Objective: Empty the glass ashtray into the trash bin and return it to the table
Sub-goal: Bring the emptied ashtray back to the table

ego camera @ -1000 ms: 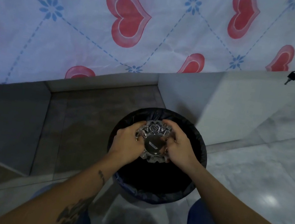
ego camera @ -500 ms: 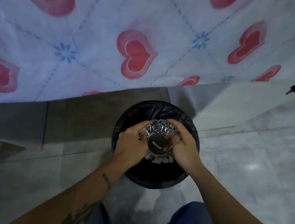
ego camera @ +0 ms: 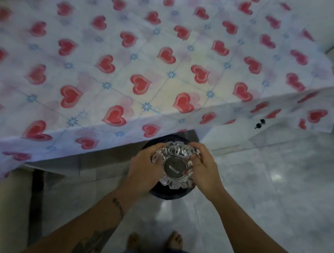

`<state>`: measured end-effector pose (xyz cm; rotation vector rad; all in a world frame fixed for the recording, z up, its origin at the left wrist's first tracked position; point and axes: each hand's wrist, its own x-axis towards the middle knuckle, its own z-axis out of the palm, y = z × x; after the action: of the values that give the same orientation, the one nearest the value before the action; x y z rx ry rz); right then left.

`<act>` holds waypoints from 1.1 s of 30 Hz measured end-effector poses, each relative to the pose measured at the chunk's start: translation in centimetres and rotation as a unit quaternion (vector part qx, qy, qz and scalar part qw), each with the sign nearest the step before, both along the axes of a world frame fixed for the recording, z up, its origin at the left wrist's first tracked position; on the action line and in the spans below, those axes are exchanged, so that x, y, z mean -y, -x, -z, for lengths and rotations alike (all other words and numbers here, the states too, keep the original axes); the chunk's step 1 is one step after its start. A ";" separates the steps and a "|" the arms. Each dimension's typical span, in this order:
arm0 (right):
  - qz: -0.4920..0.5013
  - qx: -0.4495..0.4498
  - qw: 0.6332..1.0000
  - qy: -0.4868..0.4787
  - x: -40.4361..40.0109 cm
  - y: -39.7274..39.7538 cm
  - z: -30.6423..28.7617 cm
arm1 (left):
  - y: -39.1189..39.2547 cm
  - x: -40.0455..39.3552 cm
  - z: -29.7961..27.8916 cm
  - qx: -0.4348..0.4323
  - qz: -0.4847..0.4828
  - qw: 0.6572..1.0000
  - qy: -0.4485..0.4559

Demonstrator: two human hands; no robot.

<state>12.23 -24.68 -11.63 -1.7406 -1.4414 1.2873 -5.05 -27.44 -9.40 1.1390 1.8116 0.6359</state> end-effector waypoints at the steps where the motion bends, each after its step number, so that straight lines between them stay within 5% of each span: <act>1: 0.003 0.000 1.000 -0.005 -0.1 0.2 -2.0 | 0.3 -0.1 -1.8 0.003 -0.006 1.000 -0.004; 13: -0.016 -0.002 0.999 -0.048 -8.8 2.4 -13.8 | 2.4 -8.9 -13.8 0.026 -0.043 0.996 -0.070; 19: -0.053 0.045 0.997 -0.037 -16.8 2.2 -13.1 | 0.9 -15.7 -13.3 0.050 -0.081 0.994 -0.047; 33: -0.124 0.067 0.989 0.044 -29.6 3.8 -7.8 | -0.3 -27.7 -9.2 -0.068 -0.102 0.992 0.018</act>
<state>8.43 4.90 -3.80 -1.7774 -1.7483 1.4007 -4.75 0.26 -0.19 1.0014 2.0653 0.6529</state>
